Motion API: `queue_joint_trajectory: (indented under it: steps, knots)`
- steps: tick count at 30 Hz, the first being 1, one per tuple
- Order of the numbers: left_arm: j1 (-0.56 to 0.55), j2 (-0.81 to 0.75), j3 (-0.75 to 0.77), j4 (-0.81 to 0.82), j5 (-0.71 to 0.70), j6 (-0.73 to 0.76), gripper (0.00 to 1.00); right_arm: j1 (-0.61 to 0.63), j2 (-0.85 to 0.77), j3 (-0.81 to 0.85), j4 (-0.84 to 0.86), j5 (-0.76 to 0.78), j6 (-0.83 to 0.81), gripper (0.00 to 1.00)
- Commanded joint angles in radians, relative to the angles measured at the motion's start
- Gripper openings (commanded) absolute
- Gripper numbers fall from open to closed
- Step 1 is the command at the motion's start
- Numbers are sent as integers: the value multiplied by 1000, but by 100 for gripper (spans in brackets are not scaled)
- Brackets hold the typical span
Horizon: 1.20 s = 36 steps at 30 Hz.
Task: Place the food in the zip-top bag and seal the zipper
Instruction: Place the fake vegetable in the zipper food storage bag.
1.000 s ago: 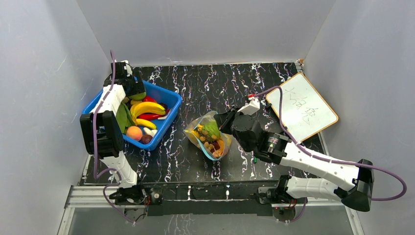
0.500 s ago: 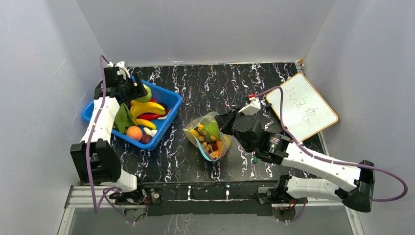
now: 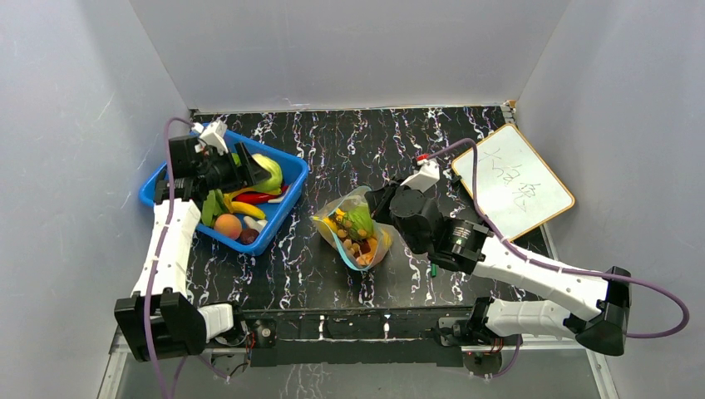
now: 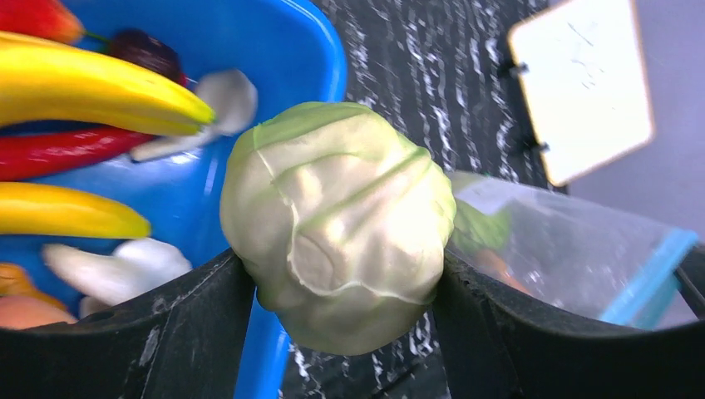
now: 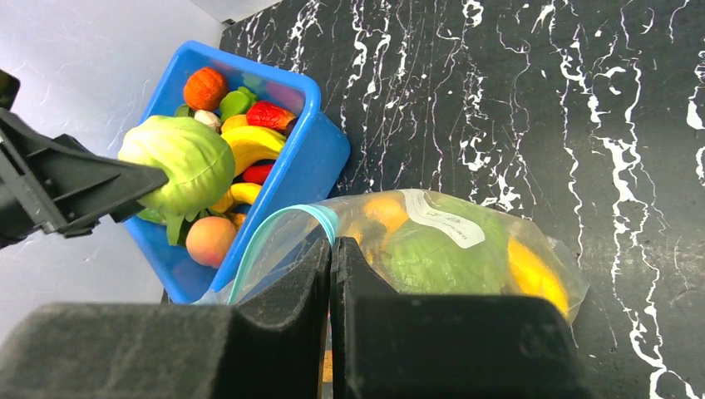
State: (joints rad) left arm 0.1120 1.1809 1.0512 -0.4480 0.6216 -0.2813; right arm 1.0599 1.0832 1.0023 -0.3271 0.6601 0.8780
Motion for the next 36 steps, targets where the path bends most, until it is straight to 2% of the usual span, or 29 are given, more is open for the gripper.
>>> queue_joint_trajectory:
  steps: [1, 6, 16, 21, 25, 30, 36]
  knots:
    - [-4, -104, -56, 96, 256, -74, 44, 0, -1, 68, 15, 52, -22, 0]
    - [-24, -205, -168, 270, 393, -221, 44, 0, 22, 85, 7, 45, -21, 0]
    - [-131, -279, -69, 211, 470, -189, 43, 0, 65, 116, 2, 32, 19, 0]
    - [-160, -304, -59, 239, 503, -236, 43, 0, 84, 120, 20, 22, 28, 0]
    - [-177, -320, -86, 279, 514, -282, 43, 0, 98, 131, 30, 17, 30, 0]
    - [-234, -336, -140, 422, 491, -400, 43, 0, 101, 140, 30, 15, 30, 0]
    - [-329, -309, -128, 436, 406, -423, 42, 0, 84, 129, 36, 19, 38, 0]
